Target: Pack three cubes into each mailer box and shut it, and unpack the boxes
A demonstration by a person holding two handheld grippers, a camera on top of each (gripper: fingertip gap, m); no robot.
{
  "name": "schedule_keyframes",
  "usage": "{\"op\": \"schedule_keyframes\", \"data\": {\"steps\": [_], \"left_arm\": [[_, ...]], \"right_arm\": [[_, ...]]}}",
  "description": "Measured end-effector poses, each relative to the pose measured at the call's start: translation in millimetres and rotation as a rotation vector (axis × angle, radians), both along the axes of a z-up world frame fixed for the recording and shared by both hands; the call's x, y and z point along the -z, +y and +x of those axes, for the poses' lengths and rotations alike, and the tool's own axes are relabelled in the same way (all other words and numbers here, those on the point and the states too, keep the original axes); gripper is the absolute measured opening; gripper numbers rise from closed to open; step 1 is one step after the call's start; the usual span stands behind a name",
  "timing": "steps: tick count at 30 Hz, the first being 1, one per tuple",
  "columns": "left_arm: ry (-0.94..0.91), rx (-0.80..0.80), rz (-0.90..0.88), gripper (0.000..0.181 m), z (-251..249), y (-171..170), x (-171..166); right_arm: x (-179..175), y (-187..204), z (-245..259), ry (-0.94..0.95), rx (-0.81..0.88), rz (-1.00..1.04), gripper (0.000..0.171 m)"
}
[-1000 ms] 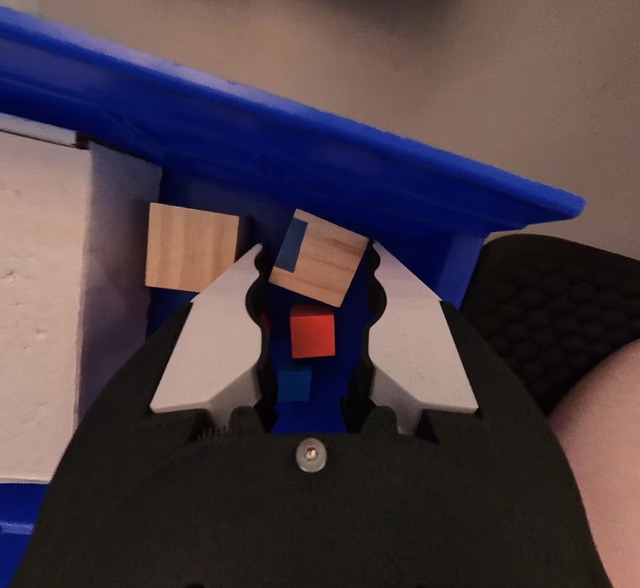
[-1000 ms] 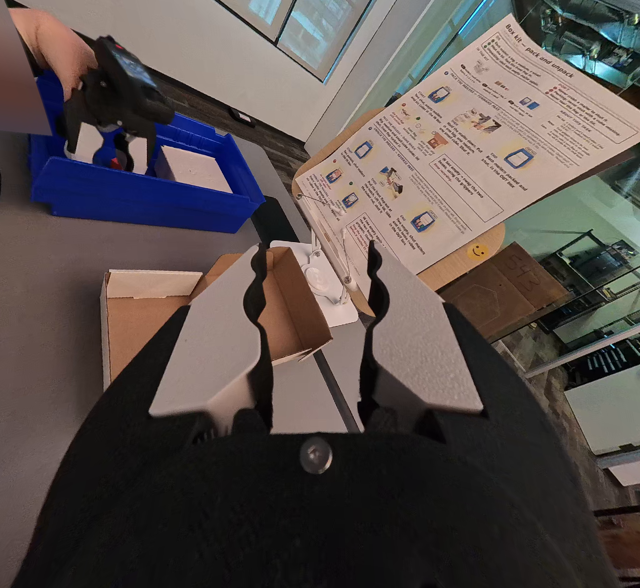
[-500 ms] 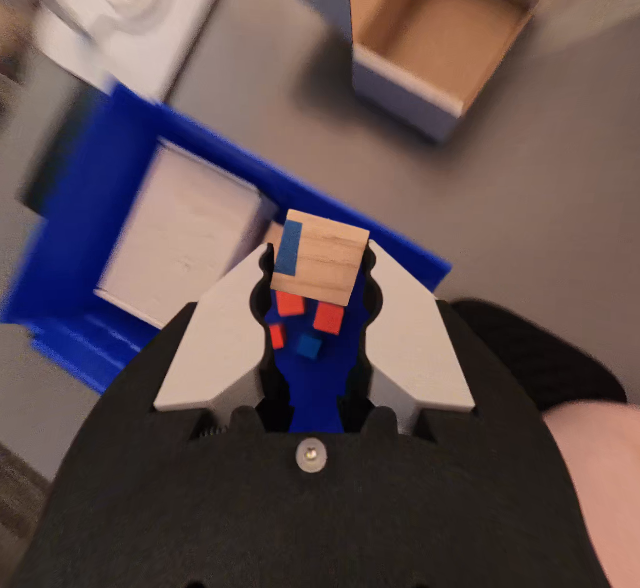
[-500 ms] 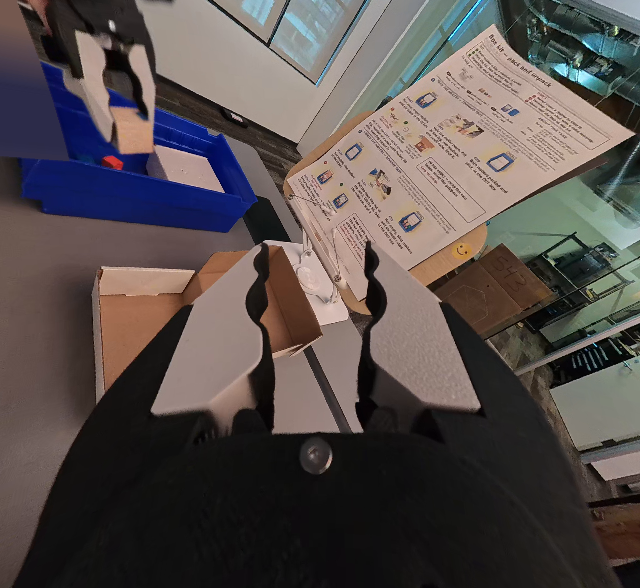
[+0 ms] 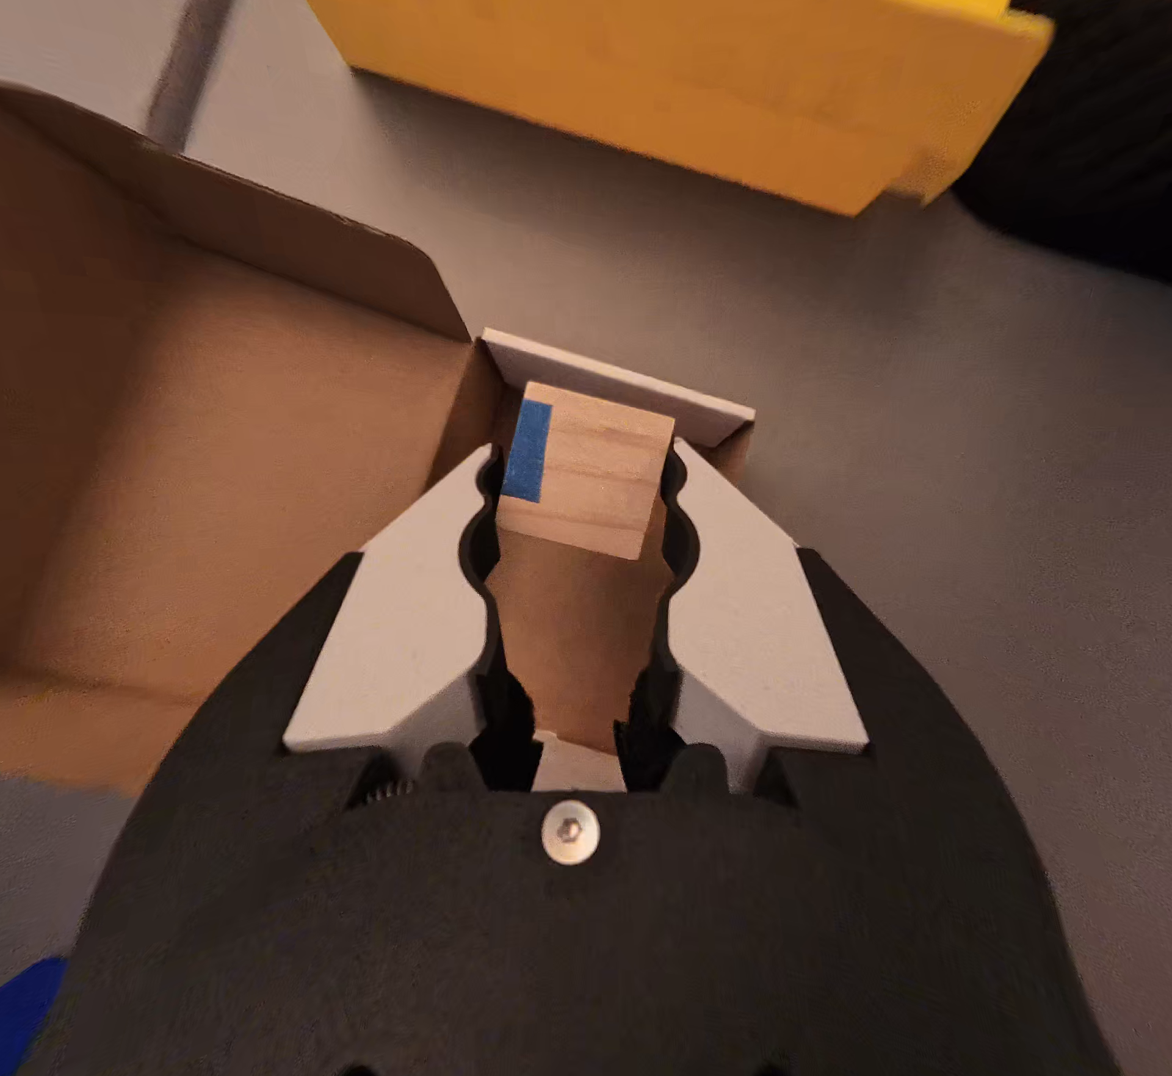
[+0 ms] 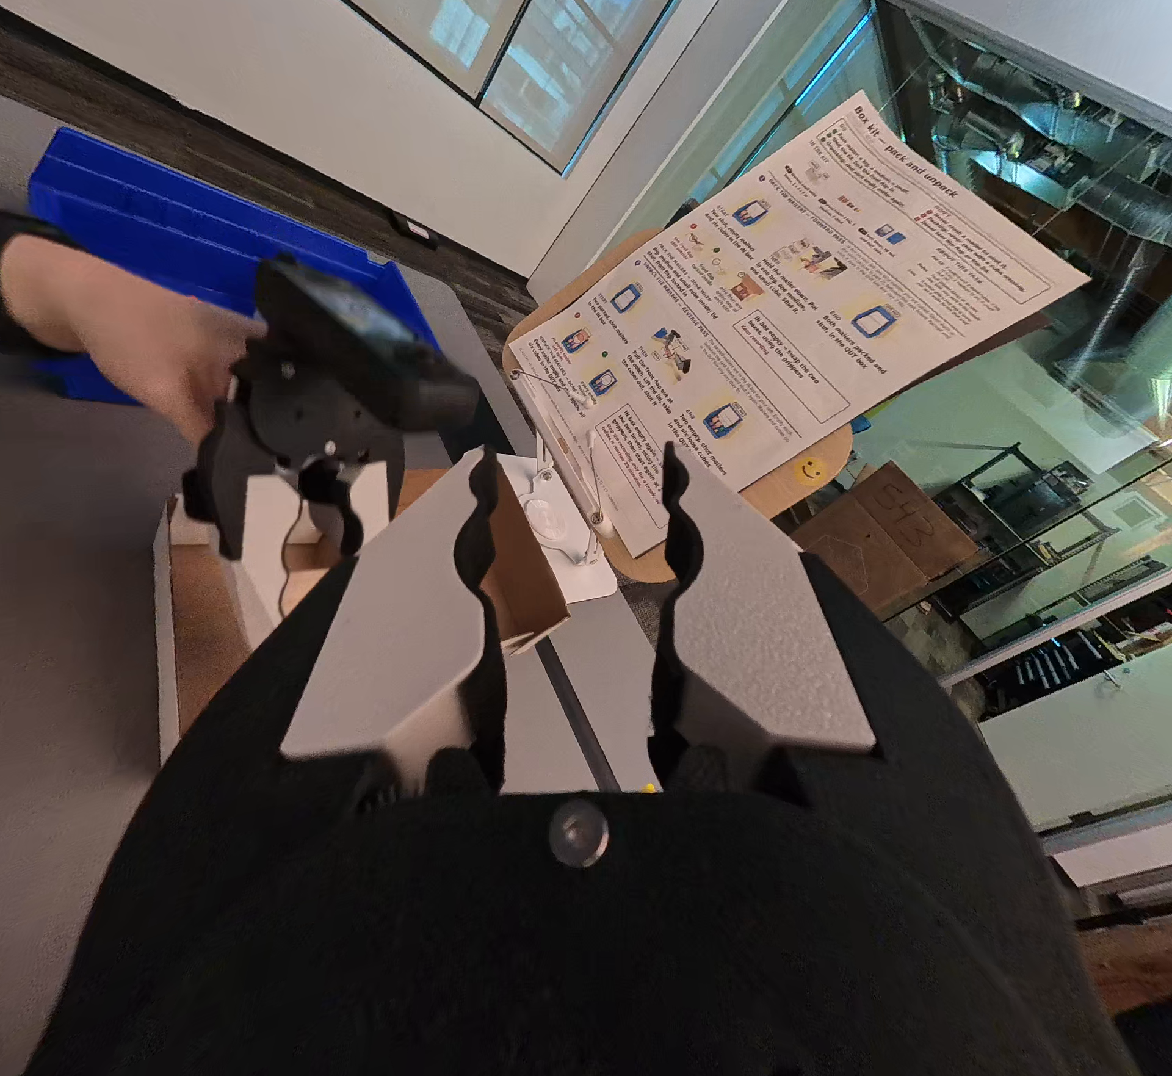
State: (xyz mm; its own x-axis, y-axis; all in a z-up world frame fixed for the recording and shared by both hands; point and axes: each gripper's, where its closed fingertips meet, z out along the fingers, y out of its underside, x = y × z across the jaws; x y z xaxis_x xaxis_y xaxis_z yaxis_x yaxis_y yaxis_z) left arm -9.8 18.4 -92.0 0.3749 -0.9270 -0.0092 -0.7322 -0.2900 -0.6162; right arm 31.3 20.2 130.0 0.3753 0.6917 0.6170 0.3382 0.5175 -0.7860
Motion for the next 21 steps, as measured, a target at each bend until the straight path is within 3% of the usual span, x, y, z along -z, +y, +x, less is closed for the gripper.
{"op": "schedule_keyframes", "data": {"steps": [9, 19, 21], "left_arm": [[0.173, 0.039, 0.020, 0.049, 2, 8, 50], [0.191, 0.057, -0.001, 0.050, 4, 7, 67], [0.159, 0.032, -0.011, 0.065, 6, 6, 63]], "right_arm": [[1, -2, -2, -0.015, -0.017, -0.006, 0.051], [9, -4, -9, -0.063, -0.023, -0.008, 0.052], [9, -3, -8, -0.061, -0.024, -0.008, 0.052]]}}
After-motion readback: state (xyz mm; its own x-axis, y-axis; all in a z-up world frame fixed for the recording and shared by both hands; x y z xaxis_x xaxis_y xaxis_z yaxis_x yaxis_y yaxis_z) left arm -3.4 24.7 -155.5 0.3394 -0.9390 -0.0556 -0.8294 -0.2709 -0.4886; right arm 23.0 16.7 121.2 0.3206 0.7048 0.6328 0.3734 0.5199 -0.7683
